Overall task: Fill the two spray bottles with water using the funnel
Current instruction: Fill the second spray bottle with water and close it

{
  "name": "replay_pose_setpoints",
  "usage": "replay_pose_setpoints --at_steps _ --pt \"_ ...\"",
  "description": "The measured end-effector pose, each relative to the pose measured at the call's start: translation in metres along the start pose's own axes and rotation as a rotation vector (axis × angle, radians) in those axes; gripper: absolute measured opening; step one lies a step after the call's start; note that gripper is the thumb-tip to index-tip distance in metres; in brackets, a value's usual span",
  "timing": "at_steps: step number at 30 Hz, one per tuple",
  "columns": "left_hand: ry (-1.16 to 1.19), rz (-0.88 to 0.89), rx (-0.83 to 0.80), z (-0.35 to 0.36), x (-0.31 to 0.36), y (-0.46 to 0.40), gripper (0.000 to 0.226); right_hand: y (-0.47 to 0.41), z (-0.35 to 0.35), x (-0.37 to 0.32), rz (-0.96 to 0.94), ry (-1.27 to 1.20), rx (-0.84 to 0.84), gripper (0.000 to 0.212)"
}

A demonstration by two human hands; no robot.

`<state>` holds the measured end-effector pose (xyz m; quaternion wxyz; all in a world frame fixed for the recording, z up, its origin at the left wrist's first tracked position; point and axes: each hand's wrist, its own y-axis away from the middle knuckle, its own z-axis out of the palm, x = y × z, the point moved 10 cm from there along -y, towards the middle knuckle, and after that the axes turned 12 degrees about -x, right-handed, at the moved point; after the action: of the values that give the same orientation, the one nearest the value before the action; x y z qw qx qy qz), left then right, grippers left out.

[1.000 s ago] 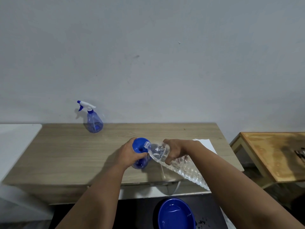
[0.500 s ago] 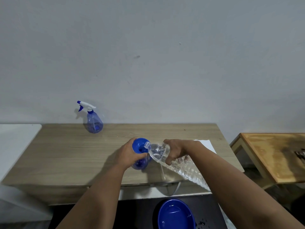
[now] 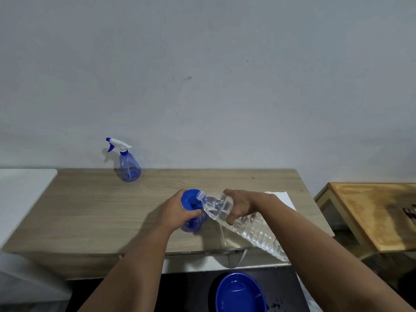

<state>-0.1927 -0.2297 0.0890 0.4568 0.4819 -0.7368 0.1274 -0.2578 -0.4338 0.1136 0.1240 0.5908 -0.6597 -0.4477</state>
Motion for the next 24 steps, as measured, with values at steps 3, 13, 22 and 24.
replay_pose_setpoints --at_steps 3,13,22,24 --pt "0.004 -0.003 -0.006 0.001 -0.001 0.001 0.070 -0.006 0.000 0.005 -0.052 -0.082 0.038 0.092" --pt "0.019 0.000 0.008 0.001 0.002 0.005 0.067 -0.003 -0.056 0.037 -0.222 -0.481 0.423 0.083" --pt "0.000 -0.043 -0.016 0.001 0.001 0.001 0.057 -0.019 -0.101 0.064 -0.251 -0.677 0.683 0.082" --pt "0.002 -0.041 -0.019 0.000 0.004 0.002 0.057 -0.027 -0.105 0.066 -0.249 -0.691 0.719 0.083"
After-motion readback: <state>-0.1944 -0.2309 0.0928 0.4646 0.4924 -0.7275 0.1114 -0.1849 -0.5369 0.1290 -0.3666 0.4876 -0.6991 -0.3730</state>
